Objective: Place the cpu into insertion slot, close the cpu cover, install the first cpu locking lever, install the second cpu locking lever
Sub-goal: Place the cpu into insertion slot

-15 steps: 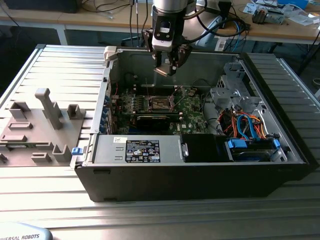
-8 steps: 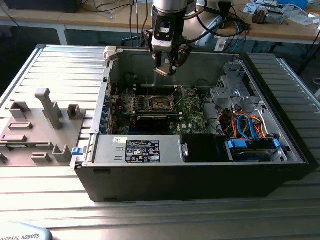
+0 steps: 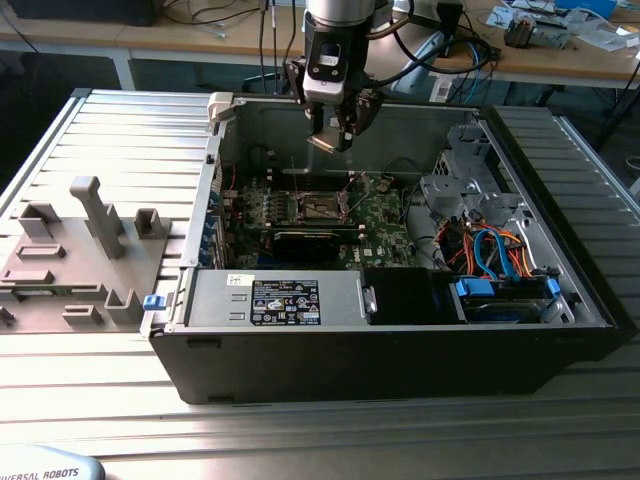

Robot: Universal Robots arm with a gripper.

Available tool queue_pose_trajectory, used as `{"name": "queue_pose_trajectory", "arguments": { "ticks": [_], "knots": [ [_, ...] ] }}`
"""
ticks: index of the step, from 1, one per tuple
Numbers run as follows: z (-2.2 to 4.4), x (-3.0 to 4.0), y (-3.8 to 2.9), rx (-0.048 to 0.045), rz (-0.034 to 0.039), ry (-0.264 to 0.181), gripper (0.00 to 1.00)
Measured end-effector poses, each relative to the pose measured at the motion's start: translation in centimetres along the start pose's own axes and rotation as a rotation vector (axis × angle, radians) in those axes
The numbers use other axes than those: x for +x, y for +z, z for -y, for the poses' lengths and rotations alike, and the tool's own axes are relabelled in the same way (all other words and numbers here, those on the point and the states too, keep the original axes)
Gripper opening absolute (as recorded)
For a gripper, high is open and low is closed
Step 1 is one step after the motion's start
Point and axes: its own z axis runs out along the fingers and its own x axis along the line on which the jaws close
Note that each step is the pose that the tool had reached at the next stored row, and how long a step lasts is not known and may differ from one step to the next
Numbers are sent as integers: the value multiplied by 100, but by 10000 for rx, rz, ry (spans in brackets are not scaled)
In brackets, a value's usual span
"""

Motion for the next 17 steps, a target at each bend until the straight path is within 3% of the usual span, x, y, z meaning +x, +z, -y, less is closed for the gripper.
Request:
{"name": "queue_pose_trajectory", "arguments": {
  "ticks": [17],
  "knots": [
    [0, 0, 3, -2, 10, 127, 54]
  ]
}}
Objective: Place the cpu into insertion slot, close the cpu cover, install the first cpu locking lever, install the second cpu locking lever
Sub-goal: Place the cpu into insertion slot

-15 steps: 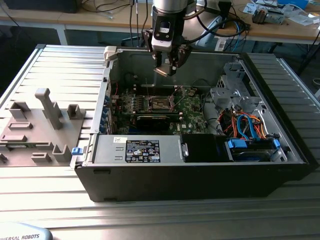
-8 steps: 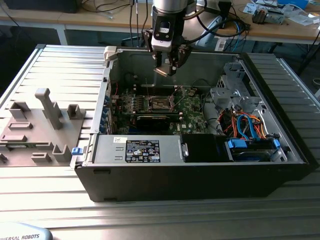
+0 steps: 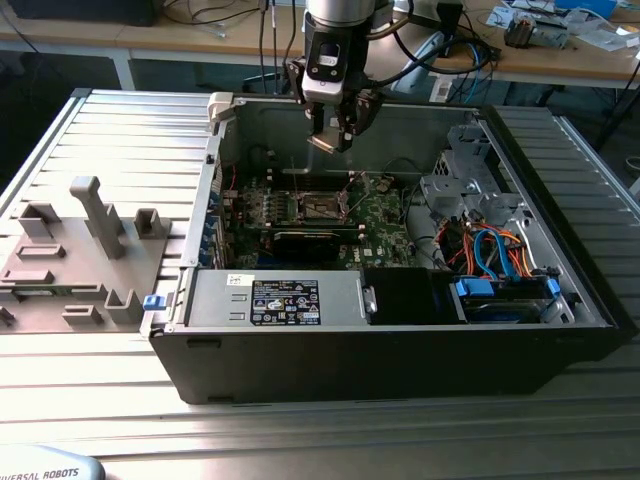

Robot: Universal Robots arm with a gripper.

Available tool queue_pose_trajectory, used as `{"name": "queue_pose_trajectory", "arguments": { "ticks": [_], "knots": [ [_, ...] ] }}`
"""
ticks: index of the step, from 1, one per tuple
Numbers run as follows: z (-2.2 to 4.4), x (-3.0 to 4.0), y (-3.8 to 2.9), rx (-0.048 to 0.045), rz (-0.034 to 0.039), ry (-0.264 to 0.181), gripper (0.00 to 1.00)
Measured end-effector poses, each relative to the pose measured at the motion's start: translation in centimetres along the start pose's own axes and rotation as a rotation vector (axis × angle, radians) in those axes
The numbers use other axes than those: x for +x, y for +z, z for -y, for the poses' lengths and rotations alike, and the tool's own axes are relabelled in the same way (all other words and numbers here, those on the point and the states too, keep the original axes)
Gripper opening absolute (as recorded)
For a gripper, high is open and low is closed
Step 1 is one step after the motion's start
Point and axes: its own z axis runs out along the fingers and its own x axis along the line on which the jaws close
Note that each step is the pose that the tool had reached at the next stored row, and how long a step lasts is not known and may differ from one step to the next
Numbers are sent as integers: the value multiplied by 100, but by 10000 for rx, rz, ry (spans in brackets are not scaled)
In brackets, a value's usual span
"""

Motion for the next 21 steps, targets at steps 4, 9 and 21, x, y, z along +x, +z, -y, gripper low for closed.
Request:
{"name": "queue_pose_trajectory", "arguments": {
  "ticks": [4, 9, 21],
  "knots": [
    [0, 0, 1, -1, 3, 35, 54],
    [0, 0, 1, -2, 6, 73, 54],
    [0, 0, 2, -3, 13, 155, 54]
  ]
}}
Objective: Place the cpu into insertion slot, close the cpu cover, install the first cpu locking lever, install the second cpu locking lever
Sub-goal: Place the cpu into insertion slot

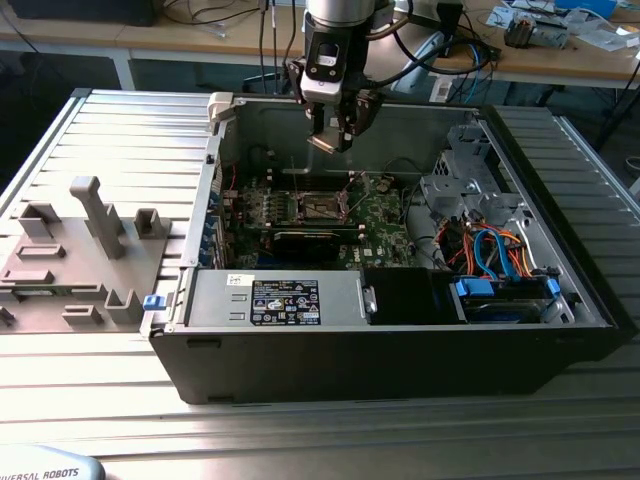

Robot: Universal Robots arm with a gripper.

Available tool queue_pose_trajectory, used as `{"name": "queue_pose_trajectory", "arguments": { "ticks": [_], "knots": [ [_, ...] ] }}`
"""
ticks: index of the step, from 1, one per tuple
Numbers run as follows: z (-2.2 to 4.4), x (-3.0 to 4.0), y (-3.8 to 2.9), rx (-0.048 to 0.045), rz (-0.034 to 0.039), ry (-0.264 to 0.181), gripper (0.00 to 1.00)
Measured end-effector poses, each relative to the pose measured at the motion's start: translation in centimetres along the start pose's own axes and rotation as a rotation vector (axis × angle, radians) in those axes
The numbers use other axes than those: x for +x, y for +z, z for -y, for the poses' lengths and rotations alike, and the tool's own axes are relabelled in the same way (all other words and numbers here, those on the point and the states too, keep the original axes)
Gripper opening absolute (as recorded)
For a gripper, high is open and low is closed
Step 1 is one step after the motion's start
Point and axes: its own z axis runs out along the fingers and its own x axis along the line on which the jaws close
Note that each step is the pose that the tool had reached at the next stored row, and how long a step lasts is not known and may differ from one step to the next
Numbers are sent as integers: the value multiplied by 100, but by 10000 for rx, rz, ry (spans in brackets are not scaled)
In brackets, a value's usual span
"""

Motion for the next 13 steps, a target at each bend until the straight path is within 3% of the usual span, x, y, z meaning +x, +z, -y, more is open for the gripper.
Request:
{"name": "queue_pose_trajectory", "arguments": {
  "ticks": [13],
  "knots": [
    [0, 0, 1, -1, 7, 87, 54]
  ]
}}
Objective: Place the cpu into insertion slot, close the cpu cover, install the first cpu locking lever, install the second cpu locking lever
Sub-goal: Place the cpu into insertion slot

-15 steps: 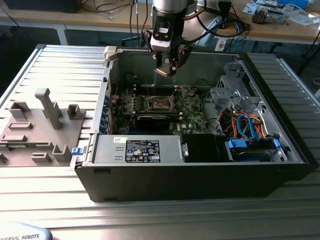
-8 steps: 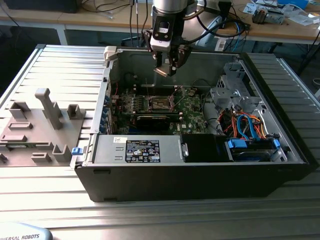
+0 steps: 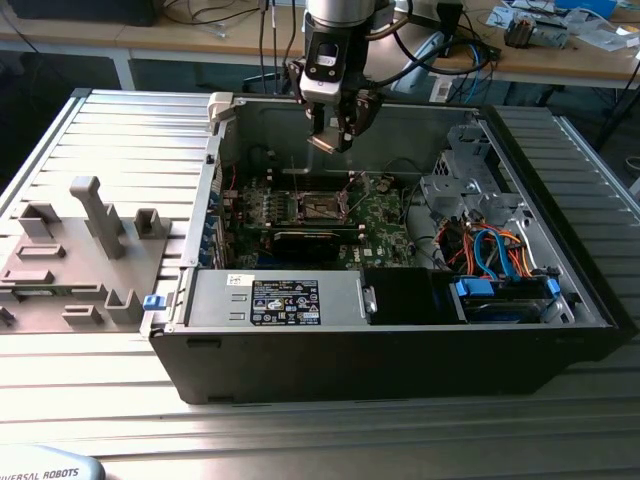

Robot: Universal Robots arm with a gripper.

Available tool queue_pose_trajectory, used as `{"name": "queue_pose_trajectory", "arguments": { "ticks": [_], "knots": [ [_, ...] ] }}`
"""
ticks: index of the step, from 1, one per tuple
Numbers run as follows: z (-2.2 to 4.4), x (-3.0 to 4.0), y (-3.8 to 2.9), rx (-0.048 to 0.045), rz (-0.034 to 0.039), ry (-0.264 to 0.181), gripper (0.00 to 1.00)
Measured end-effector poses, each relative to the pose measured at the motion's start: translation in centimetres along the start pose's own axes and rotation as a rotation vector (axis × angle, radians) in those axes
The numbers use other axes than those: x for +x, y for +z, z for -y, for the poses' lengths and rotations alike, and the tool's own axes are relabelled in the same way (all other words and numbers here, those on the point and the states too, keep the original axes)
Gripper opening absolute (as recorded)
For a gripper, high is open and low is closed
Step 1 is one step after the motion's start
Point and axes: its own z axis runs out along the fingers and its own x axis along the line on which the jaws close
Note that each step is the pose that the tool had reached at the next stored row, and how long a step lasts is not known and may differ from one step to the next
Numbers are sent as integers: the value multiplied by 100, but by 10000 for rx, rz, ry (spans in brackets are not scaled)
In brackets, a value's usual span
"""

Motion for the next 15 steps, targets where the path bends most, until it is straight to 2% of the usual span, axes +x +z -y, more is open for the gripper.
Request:
{"name": "queue_pose_trajectory", "arguments": {
  "ticks": [15],
  "knots": [
    [0, 0, 2, -2, 9, 105, 54]
  ]
}}
